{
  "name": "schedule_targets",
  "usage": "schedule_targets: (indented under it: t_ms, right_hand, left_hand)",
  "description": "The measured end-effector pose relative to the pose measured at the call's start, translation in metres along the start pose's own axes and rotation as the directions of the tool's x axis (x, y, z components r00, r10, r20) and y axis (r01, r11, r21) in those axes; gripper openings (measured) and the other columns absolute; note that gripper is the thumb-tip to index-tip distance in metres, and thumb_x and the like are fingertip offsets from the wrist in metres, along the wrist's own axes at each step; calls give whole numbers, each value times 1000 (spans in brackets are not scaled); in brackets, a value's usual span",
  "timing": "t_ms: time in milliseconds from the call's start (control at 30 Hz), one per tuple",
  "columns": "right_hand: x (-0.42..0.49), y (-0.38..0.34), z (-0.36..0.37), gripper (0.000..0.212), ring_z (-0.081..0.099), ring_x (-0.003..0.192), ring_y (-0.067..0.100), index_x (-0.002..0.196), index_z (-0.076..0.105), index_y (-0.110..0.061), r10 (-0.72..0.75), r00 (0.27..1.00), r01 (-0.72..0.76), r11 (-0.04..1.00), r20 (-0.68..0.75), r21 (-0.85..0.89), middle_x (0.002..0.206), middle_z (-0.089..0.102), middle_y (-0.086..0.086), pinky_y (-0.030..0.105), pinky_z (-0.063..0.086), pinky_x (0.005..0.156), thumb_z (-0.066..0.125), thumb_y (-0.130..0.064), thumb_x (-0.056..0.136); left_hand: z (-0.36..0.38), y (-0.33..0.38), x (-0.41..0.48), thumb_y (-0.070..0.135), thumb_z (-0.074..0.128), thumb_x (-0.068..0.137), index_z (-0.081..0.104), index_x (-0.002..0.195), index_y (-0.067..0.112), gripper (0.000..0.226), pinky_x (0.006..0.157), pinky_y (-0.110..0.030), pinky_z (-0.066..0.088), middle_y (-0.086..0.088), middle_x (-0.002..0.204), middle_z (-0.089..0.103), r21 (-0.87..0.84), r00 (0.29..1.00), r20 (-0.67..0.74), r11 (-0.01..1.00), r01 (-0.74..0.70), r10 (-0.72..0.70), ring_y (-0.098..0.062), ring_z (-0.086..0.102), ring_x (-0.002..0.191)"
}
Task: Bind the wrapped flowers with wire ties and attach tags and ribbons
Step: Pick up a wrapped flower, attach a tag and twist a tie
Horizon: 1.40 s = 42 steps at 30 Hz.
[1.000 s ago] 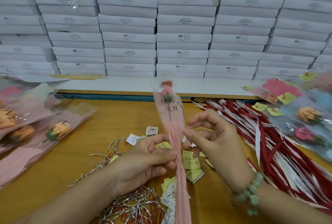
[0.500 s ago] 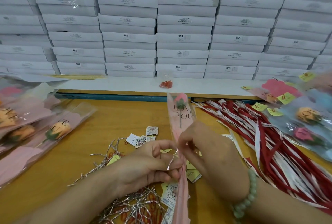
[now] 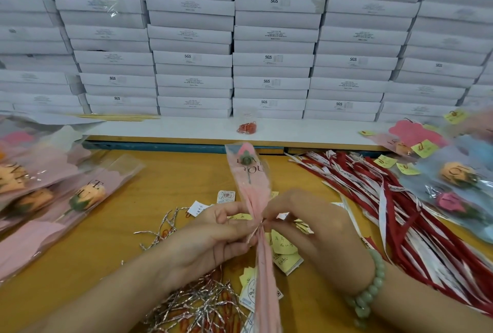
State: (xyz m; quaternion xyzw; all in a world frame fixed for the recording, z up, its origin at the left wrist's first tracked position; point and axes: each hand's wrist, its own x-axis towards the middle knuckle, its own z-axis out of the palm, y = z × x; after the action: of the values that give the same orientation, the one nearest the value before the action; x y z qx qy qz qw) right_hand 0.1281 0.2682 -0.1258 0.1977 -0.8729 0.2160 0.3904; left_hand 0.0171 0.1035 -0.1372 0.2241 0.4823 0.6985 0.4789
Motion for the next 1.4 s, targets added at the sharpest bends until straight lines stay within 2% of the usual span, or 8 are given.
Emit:
schedule_targets:
  t_ms: [200,367,467,533,700,900,1267,1400]
  right_hand:
    - [5,-2,-1,13,66,77,6,84,66,-15,279,960,-274,917,25,291,82,67,-10,23,56,66,78,-18,79]
    - [14,-4,-8,14,67,68,12,83,68,-15,508,803,-565,483,312,669,74,70,1,22,53,51,75,-19,73]
    - [14,-6,-6,12,65,65,8,83,71,-16,519,661,-685,122,542,718,73,69,3,16,48,48,74,-20,72]
    - [12,-7,-4,17,63,63,5,87,69,-11,532,597,-728,45,601,684,73,68,3,15,45,46,73,-19,72]
    - [11,-4,-3,33,63,60,4,88,68,-9,645,513,-781,75,567,620,71,68,3,15,45,47,79,-27,62]
    - [10,-1,-1,34,63,61,6,94,68,-5,683,443,-802,13,581,597,73,67,6,16,49,48,76,-21,66]
    - [8,3,-4,22,65,64,6,85,74,-16,661,483,-839,162,574,520,75,72,5,18,52,52,78,-27,66]
    - [6,7,-1,26,65,65,7,88,76,-14,677,455,-825,76,579,560,78,71,8,19,52,52,78,-24,64]
  left_hand:
    - [-1,0,1,9,82,66,78,93,12,28,55,-18,57,-12,76,68,15,1000,3,1000,-26,26,-10,68,59]
    - [-2,-2,2,9,82,72,73,103,9,33,57,-19,58,-14,77,66,14,999,-18,999,-44,44,-12,67,59]
    - [-4,-3,3,5,78,71,64,117,0,48,55,-20,58,-21,82,66,19,994,-78,997,-72,74,-15,67,59]
    - [-4,-3,3,3,76,69,63,116,0,49,53,-20,57,-21,79,67,24,992,-94,996,-87,89,-15,67,58]
    - [-2,-1,2,4,76,69,76,94,11,26,58,-20,58,-18,81,71,42,991,-75,993,-109,112,-14,69,62]
    - [-4,-1,2,1,74,74,66,111,2,38,63,-22,58,-21,89,72,18,991,-72,994,-112,113,-18,72,70]
    - [-3,0,3,8,71,77,57,123,1,48,63,-22,58,-19,86,72,78,988,-122,993,-83,92,-19,72,73]
    - [-3,1,3,-1,70,71,59,120,4,50,63,-21,58,-20,87,73,38,989,-118,995,-90,94,-19,73,75]
